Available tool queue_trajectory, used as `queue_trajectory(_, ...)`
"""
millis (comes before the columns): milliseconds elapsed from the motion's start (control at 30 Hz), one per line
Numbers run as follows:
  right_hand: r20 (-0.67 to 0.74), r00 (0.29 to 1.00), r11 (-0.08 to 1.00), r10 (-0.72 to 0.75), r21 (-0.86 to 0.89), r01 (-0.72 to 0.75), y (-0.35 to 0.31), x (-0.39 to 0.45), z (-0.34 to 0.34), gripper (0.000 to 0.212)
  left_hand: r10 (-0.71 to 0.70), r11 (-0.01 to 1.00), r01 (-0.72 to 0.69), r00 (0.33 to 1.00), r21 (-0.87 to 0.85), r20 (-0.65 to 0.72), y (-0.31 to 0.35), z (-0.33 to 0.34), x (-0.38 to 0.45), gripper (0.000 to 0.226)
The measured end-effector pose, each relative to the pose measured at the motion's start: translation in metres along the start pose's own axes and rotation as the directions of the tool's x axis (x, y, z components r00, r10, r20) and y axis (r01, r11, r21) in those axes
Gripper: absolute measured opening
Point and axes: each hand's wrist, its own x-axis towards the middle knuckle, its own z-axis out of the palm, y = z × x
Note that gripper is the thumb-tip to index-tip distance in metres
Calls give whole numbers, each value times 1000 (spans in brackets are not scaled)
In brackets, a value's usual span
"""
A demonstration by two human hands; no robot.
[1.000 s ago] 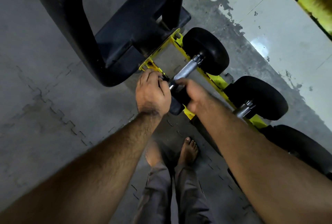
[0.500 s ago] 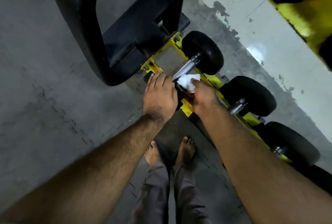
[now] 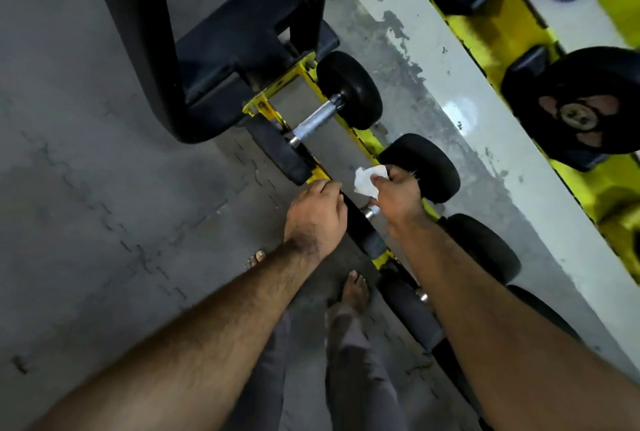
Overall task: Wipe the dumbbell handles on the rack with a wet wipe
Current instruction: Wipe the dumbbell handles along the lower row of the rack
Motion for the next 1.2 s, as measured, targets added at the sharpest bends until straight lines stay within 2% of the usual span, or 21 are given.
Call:
queue_trajectory(167,112,980,976,-162,-128,175,14,12,-16,29,-107,993,106,994,-49,-17,16,35,-2,42)
queue_trajectory(300,218,944,929,-247,-224,295,26,19,-32,33,-239,970,234,968,-62,-79,26,57,-5,33)
queue_trajectory(500,358,819,706,-449,-419,570,38,26,-52,27,-342,935,318,925,-156,-166,38,79,-6,46)
queue_trajectory(567,392,756,588,-523,-475,654,43,31,-55,32,-355,930,325,916,-172,-188,40,84,-4,48)
queue_trajectory(667,534,609,345,-587,-515,785,55,42,-56,38,-361,930,321,893,-181,-270,41,94,-3,50)
queue_trajectory(733,666,522,133,-533,-544,829,71,48,-58,42,-339,938,296,887,-179,-313,38,101,-4,47)
queue_trajectory(800,744,488,-46,-456,-568,822,93,51,-62,50,-340,938,294,885,-186,-317,35,105,-3,45)
queue_trajectory(900,787,397,-179,-473,-526,831,107,53,-73,53,-337,940,295,881,-173,-331,36,106,-3,43)
queue_trajectory(933,779,386,-206,-493,-536,818,105,56,-75,54,-330,943,289,881,-165,-340,36,106,-3,43)
queue_trajectory(967,753,408,-209,-517,-573,793,99,59,-78,55,-324,945,284,880,-162,-346,37,105,-3,44)
queue_trajectory(1067,648,543,-129,-534,-697,705,88,62,-76,59,-324,945,288,881,-154,-345,38,104,-3,45)
queue_trajectory(1100,672,548,-129,-497,-682,719,90,57,-72,59,-323,946,289,883,-149,-341,38,103,-3,45)
queue_trajectory(1133,728,508,-152,-460,-628,763,94,52,-68,58,-322,946,289,885,-147,-337,39,101,-2,46)
queue_trajectory(1200,834,359,-214,-419,-474,854,97,51,-66,53,-318,947,285,887,-147,-334,39,101,-2,45)
